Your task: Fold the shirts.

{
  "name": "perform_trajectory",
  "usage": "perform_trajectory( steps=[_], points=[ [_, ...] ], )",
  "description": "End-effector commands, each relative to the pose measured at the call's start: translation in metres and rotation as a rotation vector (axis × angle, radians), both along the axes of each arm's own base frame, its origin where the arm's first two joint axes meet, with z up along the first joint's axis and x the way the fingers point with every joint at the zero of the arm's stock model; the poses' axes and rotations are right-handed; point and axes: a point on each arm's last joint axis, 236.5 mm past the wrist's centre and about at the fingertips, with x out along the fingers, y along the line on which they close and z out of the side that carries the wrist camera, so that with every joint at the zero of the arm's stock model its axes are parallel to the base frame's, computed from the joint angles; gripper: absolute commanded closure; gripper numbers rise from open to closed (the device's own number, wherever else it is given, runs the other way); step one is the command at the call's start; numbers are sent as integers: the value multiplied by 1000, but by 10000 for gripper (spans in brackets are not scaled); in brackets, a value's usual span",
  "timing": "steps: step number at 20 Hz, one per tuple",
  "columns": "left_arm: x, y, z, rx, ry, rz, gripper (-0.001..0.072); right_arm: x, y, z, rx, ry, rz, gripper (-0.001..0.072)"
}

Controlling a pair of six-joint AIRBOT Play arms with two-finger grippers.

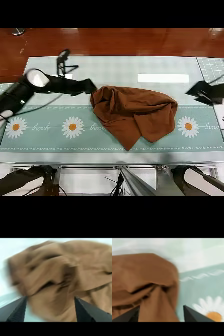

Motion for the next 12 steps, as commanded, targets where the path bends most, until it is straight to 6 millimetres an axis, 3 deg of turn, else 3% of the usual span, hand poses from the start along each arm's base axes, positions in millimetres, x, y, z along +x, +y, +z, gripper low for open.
perform_trajectory(
  steps=[1,3,6,9,12],
  points=[
    [-22,62,-12,-27,216,65,4,-47,-43,-15,25,52,-188,92],
    [-30,59,-23,-159,296,139,4,-68,-16,-48,114,65,-225,92],
    [-37,16,-35,-317,287,53,4,-96,36,-92,226,111,-170,92],
    [-43,-37,-49,-353,275,-58,4,-115,62,-107,299,151,-129,92],
    [-41,-84,-65,-332,267,-125,4,-114,62,-108,304,143,-134,92]
  ],
)
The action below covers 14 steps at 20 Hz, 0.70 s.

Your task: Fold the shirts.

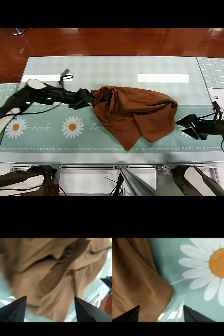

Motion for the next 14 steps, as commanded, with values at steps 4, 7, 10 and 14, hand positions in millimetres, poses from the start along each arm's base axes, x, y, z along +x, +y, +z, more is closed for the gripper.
perform_trajectory(
  steps=[4,7,10,14],
  points=[
    [35,-80,-4,-24,-113,-63,4,-4,12,-5,35,-14,10,92],
    [53,-92,-5,-24,-52,-18,5,-4,11,-5,32,-16,9,92],
    [45,-96,-22,48,22,-111,5,-1,9,-6,23,-24,-1,92],
    [40,-90,-35,139,27,-232,677,-4,12,-5,36,-15,8,92]
  ],
)
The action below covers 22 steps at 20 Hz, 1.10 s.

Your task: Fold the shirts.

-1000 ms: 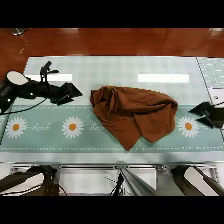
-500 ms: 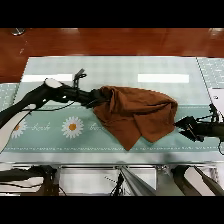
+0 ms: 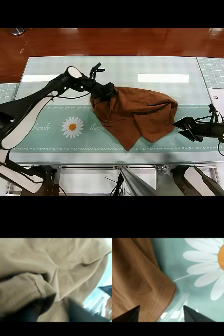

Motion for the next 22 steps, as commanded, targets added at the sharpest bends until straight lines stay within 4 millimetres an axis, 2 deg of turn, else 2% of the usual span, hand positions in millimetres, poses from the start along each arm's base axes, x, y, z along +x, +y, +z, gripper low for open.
perform_trajectory(
  steps=[1,5,8,12,14,15,16,17,18,19,20,21,22],
  points=[
    [-3,6,-10,82,9,-81,677,-3,4,1,17,9,11,92],
    [3,8,-6,77,-3,-72,677,-6,10,0,17,28,35,92],
    [3,8,-6,77,-3,-73,677,-13,26,-15,-14,83,140,92],
    [-4,8,-5,73,17,-91,677,38,38,-19,34,5,44,93],
    [-8,8,-4,72,30,-106,677,56,53,-17,84,-1,67,119],
    [-10,8,-4,72,34,-110,677,61,61,-17,90,-3,100,243],
    [-11,8,-3,71,35,-114,677,67,69,-17,87,-9,145,491],
    [-11,8,2,66,32,-117,677,73,76,-11,84,-32,200,689],
    [-9,8,15,38,17,-126,677,82,83,2,78,-75,266,691],
    [-2,7,39,-20,-25,-129,677,95,84,23,73,-119,312,691],
    [11,9,70,-82,-86,-108,677,112,82,52,61,-183,348,691],
    [29,14,113,-154,-170,-62,677,135,77,94,33,-278,369,692],
    [47,23,159,-220,-266,-8,677,160,69,146,-17,-395,375,691]
  ],
)
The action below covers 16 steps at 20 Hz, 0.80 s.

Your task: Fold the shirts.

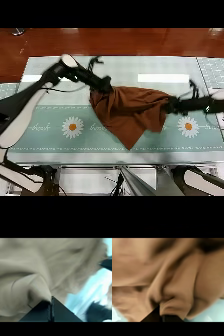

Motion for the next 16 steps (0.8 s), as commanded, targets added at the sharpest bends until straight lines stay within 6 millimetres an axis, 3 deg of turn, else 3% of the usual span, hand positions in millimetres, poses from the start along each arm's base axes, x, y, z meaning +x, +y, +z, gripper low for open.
perform_trajectory(
  steps=[1,3,4,6,8,10,12,14,16],
  points=[
    [44,22,140,-231,-269,129,677,60,-6,143,-73,-327,66,692],
    [61,57,245,-312,-511,256,677,78,-12,265,-154,-601,54,692],
    [56,75,296,-338,-632,303,678,71,-9,323,-189,-729,59,692],
    [25,107,381,-369,-846,353,677,34,3,416,-258,-952,73,692],
    [-22,134,444,-376,-1013,391,677,-19,17,477,-314,-1125,75,691],
    [-72,157,490,-358,-1159,428,677,-76,31,511,-366,-1244,73,692],
    [-121,176,518,-271,-1311,473,678,-124,34,525,-453,-1310,52,691],
    [-164,193,535,-141,-1454,526,678,-161,28,527,-538,-1316,-5,691],
    [-200,207,545,-15,-1566,575,678,-187,15,516,-611,-1266,-67,691]
  ],
)
